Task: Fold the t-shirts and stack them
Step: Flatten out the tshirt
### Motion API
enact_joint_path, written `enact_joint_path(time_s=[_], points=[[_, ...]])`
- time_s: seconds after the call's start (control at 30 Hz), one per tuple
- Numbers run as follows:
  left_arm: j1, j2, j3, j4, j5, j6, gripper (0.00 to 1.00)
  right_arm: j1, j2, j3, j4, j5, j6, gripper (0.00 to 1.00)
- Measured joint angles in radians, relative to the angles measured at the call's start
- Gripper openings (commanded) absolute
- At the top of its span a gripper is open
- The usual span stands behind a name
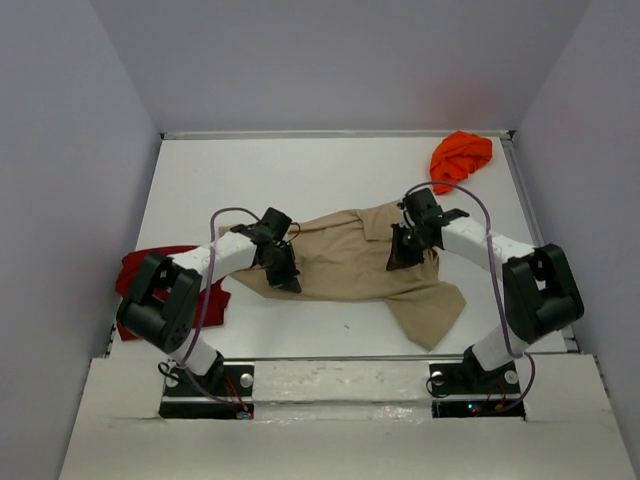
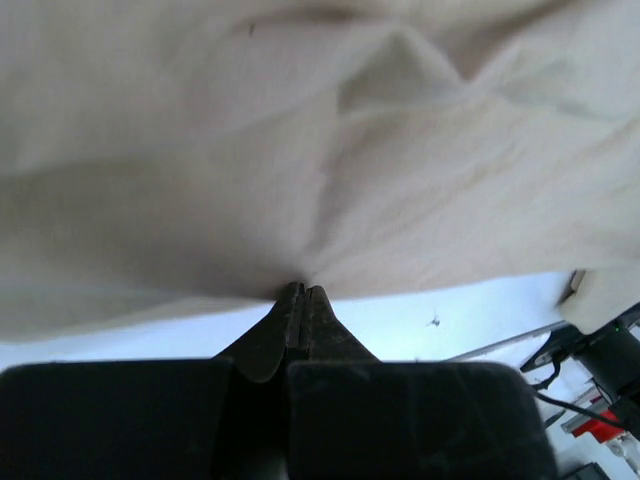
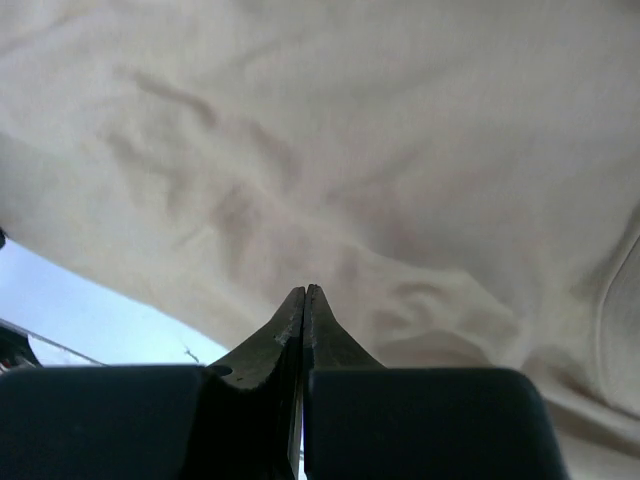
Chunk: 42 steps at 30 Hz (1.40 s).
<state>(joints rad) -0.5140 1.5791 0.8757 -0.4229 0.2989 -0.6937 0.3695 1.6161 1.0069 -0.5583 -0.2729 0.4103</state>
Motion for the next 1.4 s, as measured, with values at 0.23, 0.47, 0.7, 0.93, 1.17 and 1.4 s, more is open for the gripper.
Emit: enact_joint_path(time_s=[0.23, 0.47, 0.7, 0.93, 1.17, 1.4], points=[[-0.003, -0.115, -0.002, -0.088, -0.068, -0.015, 0.0, 0.072, -0.204, -0.11, -0.011, 0.085, 0.064, 0.0], [-0.003, -0.065, 0.323, -0.168, -0.192, 0.074, 0.0, 0.076, -0.179, 0.019, -0.037, 0.254, 0.056, 0.5], [0.025, 0.029, 0.437, -0.156, -0.216, 0.152, 0.0, -0.031, -0.02, 0.116, -0.035, 0.295, 0.032, 0.56], [0.129, 0.155, 0.456, -0.162, -0.171, 0.204, 0.0, -0.156, 0.076, 0.234, -0.04, 0.306, -0.018, 0.55], [0.141, 0.161, 0.48, -0.154, -0.14, 0.236, 0.0, -0.177, 0.208, 0.328, -0.033, 0.278, -0.056, 0.53], [0.143, 0.186, 0.481, -0.15, -0.122, 0.246, 0.0, -0.177, 0.307, 0.373, -0.04, 0.252, -0.068, 0.51]])
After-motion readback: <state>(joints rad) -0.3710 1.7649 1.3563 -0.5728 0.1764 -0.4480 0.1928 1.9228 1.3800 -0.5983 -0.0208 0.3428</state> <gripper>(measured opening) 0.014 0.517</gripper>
